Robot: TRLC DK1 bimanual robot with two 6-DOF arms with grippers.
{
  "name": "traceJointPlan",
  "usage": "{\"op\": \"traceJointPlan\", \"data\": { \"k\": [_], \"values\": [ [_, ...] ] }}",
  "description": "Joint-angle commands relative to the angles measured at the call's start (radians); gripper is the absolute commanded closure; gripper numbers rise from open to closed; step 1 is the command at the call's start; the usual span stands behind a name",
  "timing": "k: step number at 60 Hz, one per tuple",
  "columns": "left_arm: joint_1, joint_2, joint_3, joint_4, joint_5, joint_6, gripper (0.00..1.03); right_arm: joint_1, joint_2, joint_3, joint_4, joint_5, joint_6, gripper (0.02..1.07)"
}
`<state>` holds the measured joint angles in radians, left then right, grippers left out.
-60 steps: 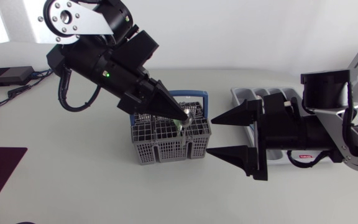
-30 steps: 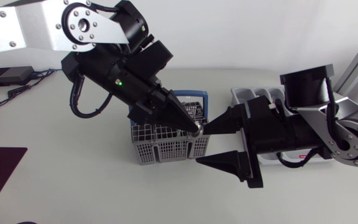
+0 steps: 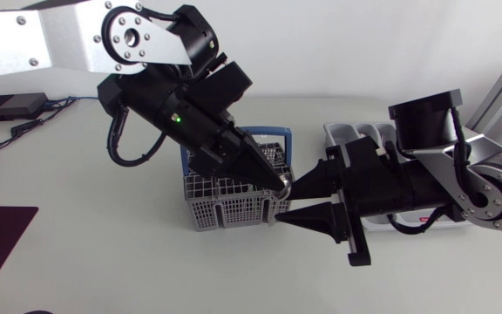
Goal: Unload the cutlery basket into the drawer organizer.
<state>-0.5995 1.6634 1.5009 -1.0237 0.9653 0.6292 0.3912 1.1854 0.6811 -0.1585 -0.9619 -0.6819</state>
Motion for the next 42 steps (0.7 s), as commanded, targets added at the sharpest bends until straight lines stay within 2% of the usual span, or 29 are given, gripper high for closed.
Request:
{"op": "traceJointPlan", "data": {
  "k": [1,4,13,42],
  "values": [
    [-0.013,0.025,0.036,-0.015,0.024,0.02,0.8,0.006,0.017,0.02,-0.015,-0.009,-0.024,0.71],
    [-0.016,0.027,0.035,-0.015,0.024,0.021,0.8,0.006,0.02,0.021,-0.019,-0.011,-0.027,0.72],
    [-0.017,0.032,0.032,-0.015,0.024,0.021,0.8,0.008,0.029,0.02,-0.019,-0.014,-0.036,0.9],
    [-0.008,0.022,0.028,-0.016,0.024,0.024,0.8,0.02,0.023,0.028,-0.092,-0.014,-0.062,0.99]
  ]
}}
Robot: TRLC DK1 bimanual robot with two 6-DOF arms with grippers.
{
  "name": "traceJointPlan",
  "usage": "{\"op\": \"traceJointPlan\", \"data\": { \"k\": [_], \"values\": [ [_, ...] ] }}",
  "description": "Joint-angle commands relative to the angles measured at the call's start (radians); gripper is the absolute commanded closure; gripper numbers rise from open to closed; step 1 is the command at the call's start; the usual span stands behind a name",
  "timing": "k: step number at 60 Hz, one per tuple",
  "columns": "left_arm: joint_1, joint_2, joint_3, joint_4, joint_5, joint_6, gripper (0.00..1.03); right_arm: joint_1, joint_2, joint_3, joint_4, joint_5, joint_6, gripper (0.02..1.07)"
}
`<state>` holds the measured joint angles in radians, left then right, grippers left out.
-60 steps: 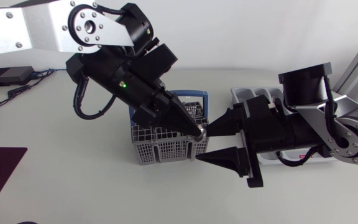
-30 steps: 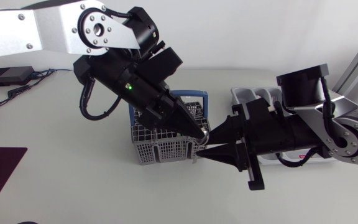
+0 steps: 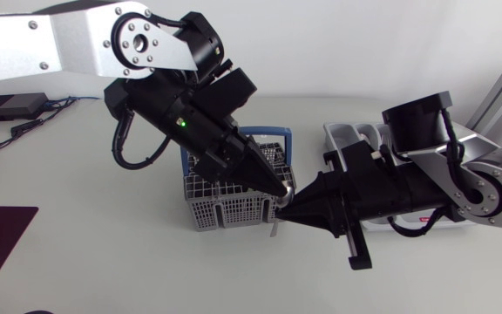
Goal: Unload the cutlery basket into the drawer organizer.
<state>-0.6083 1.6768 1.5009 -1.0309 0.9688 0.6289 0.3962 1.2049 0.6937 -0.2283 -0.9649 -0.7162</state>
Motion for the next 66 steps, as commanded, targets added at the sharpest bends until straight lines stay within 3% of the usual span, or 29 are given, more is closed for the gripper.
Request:
{"op": "traceJointPlan", "data": {
  "k": [1,5,10,22,24,30,36,44,52,63,66],
  "values": [
    [0.002,0.009,0.028,-0.009,0.021,0.025,0.8,0.018,0.002,0.013,-0.022,-0.009,-0.028,1.0],
    [0.004,0.009,0.03,-0.009,0.021,0.025,0.79,0.023,-0.004,0.006,-0.022,-0.009,-0.028,1.0],
    [0.01,0.009,0.038,-0.009,0.021,0.023,0.61,0.026,-0.01,0.004,-0.029,-0.006,-0.028,1.01],
    [0.018,0.001,0.045,-0.006,0.021,0.02,0.43,0.029,-0.033,-0.006,-0.048,0.009,-0.028,1.01],
    [0.024,-0.002,0.045,-0.003,0.021,0.018,0.35,0.027,-0.042,-0.008,-0.059,0.015,-0.029,1.01],
    [0.058,-0.02,0.047,0.011,0.019,0.014,0.25,0.0,-0.067,-0.013,-0.082,0.031,-0.038,1.01],
    [0.097,-0.051,0.035,0.034,0.002,0.005,0.19,-0.062,-0.096,-0.017,-0.111,0.058,-0.048,1.01],
    [0.139,-0.109,-0.042,0.169,-0.128,-0.064,0.14,-0.155,-0.159,-0.045,-0.115,0.15,-0.062,1.01],
    [0.142,-0.134,-0.113,0.239,-0.251,-0.092,0.14,-0.238,-0.194,-0.069,-0.114,0.252,-0.097,1.01],
    [0.065,-0.167,-0.212,0.327,-0.484,-0.167,0.14,-0.324,-0.242,-0.166,-0.052,0.423,-0.173,1.01],
    [0.05,-0.17,-0.223,0.327,-0.512,-0.189,0.14,-0.352,-0.257,-0.201,-0.019,0.46,-0.193,1.01]
  ]
}}
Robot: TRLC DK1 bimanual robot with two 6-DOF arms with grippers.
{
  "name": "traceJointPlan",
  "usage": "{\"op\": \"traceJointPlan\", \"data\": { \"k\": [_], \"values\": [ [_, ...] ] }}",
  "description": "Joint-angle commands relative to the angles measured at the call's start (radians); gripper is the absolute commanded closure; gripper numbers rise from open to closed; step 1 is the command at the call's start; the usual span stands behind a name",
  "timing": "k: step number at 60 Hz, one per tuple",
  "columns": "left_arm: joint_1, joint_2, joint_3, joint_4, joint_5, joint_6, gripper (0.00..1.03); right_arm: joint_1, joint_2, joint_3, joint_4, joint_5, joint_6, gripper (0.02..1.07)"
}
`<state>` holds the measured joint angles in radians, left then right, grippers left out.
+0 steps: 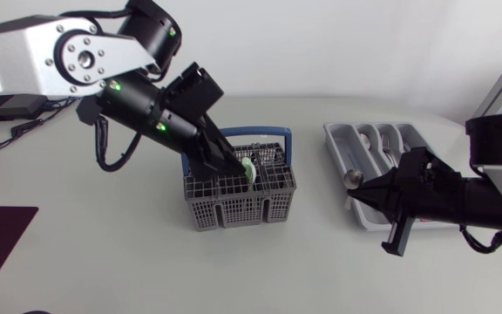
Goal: Unload the cutlery basket into the drawer organizer.
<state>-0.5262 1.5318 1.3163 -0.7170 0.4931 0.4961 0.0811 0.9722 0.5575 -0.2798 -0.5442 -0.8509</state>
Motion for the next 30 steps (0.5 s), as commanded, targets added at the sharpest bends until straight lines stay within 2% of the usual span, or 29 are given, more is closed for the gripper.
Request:
{"op": "traceJointPlan", "data": {
  "k": [1,5,18,30],
  "values": [
    [-0.035,-0.027,-0.042,0.013,-0.047,-0.06,0.14,-0.047,-0.027,-0.076,0.042,0.055,-0.07,1.01],
    [-0.049,-0.03,-0.049,0.013,-0.093,-0.082,0.14,-0.087,-0.035,-0.11,0.065,0.096,-0.119,1.01],
    [-0.037,-0.039,-0.086,0.013,-0.1,-0.091,0.14,-0.294,0.0,-0.143,0.102,0.119,-0.321,1.01],
    [-0.031,-0.059,-0.112,0.013,-0.1,-0.091,0.14,-0.44,0.108,-0.102,0.137,0.127,-0.47,1.01]
  ]
}}
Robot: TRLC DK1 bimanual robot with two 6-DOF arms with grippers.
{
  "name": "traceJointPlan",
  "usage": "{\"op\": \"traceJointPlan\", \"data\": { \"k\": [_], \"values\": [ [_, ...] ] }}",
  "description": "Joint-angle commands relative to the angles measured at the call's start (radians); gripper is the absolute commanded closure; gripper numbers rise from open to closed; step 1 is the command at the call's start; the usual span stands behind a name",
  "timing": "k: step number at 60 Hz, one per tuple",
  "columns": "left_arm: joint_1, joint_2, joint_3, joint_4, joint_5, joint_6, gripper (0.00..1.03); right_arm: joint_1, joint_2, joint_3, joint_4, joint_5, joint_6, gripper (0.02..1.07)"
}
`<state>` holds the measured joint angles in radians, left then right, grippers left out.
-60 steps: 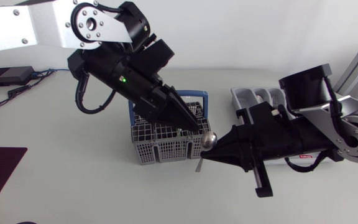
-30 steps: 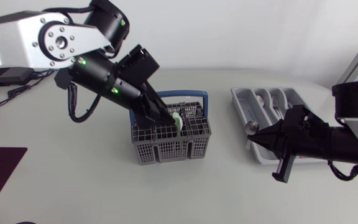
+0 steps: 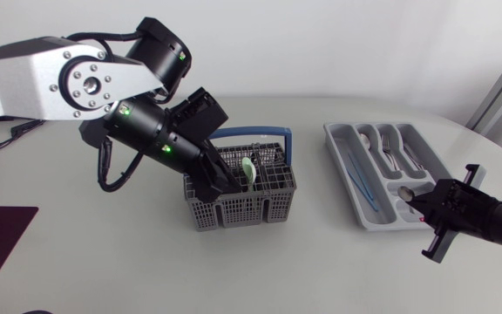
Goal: Unload the cutlery basket into the drawer organizer.
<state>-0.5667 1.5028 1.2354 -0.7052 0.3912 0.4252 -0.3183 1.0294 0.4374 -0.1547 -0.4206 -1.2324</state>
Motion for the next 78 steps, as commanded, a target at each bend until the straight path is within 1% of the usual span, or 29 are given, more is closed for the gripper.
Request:
{"op": "traceJointPlan", "data": {
  "k": [1,4,7,17,23,25,27,39,46,50,54,60,66,73,78],
  "values": [
    [0.011,-0.033,-0.033,0.001,0.001,-0.02,0.14,-0.053,0.064,0.021,0.012,0.003,-0.102,1.01],
    [0.013,-0.036,-0.036,0.001,0.001,-0.019,0.14,-0.08,0.093,0.026,0.018,0.003,-0.145,1.01],
    [0.013,-0.039,-0.04,0.001,0.001,-0.016,0.14,-0.107,0.132,0.029,0.052,0.009,-0.176,1.01],
    [0.024,-0.038,-0.044,0.001,0.0,-0.006,0.14,-0.131,0.232,0.064,0.121,0.051,-0.236,1.01],
    [0.028,-0.038,-0.047,0.001,0.0,-0.002,0.14,-0.13,0.287,0.066,0.201,0.098,-0.272,1.01],
    [0.028,-0.038,-0.048,0.001,0.0,-0.002,0.14,-0.128,0.317,0.061,0.257,0.125,-0.28,1.01],
    [0.031,-0.038,-0.05,0.001,0.0,0.001,0.14,-0.123,0.345,0.063,0.288,0.146,-0.286,1.01],
    [0.034,-0.038,-0.05,-0.002,0.0,0.003,0.14,-0.091,0.442,0.055,0.379,0.25,-0.34,1.01],
    [0.033,-0.032,-0.039,-0.004,0.0,-0.002,0.14,-0.076,0.502,0.052,0.458,0.286,-0.343,0.99],
    [0.028,-0.03,-0.033,-0.005,0.0,-0.005,0.14,-0.068,0.541,0.05,0.483,0.316,-0.352,0.98],
    [0.022,-0.029,-0.028,-0.005,-0.002,-0.009,0.14,-0.065,0.566,0.041,0.531,0.321,-0.361,0.97],
    [0.019,-0.024,-0.031,-0.005,-0.006,-0.011,0.14,-0.064,0.566,0.018,0.557,0.322,-0.372,0.87],
    [0.019,-0.024,-0.031,-0.01,-0.008,-0.013,0.14,-0.064,0.534,0.003,0.555,0.321,-0.374,0.64],
    [0.019,-0.027,-0.034,-0.014,-0.009,-0.013,0.14,-0.064,0.485,-0.006,0.552,0.318,-0.374,0.5],
    [0.021,-0.032,-0.039,-0.014,-0.011,-0.013,0.14,-0.064,0.431,-0.009,0.537,0.316,-0.365,0.32]
  ]
}}
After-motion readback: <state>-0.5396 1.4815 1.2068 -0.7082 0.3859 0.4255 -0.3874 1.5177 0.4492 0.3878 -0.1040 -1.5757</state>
